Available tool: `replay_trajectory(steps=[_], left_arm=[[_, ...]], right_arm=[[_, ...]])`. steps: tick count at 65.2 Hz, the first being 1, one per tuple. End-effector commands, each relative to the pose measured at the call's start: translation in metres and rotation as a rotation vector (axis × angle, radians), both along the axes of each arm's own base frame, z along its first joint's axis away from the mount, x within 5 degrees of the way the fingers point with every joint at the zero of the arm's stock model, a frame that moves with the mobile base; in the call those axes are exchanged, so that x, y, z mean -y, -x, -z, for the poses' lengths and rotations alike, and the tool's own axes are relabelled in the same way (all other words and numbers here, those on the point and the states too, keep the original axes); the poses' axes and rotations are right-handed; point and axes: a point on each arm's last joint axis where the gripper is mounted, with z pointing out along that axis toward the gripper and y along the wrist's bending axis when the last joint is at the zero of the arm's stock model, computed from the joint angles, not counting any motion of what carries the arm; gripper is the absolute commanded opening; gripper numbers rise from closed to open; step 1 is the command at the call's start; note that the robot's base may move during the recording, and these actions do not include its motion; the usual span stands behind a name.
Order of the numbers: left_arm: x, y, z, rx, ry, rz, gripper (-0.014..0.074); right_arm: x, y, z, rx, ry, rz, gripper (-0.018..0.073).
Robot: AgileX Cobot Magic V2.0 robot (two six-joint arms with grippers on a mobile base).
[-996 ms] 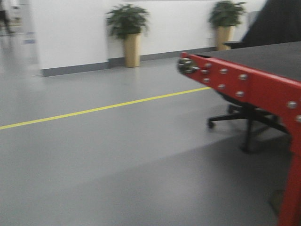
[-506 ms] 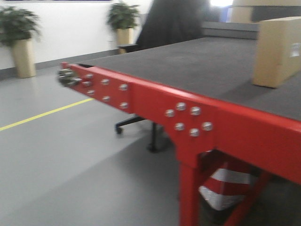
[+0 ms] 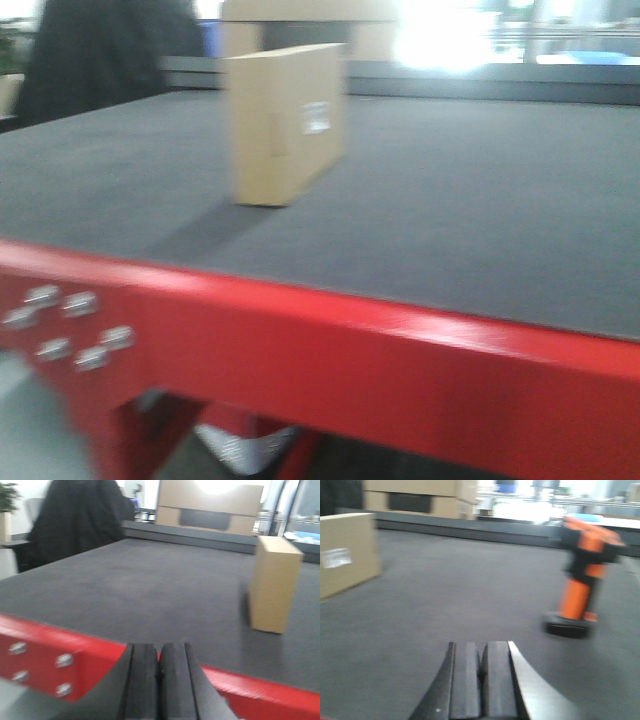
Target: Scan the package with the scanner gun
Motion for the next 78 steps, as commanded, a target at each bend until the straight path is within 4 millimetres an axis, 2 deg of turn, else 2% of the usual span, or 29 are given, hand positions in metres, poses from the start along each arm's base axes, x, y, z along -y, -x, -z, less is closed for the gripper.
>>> replay_trajectory(steps=[1,78], left_arm=[[0.0005,0.0005,-0.0027,0.024,0.011,0.008,-0.0111],[0.0005,0.0005,-0.0027,0.024,0.011,0.008,-0.0111]], right_arm=[[0.0004,0.0002,-0.0024,0.025,0.004,0.007,-0.016],[-0.002,0.0001,-0.0024,0.025,0.003,-0.035,-0.016]])
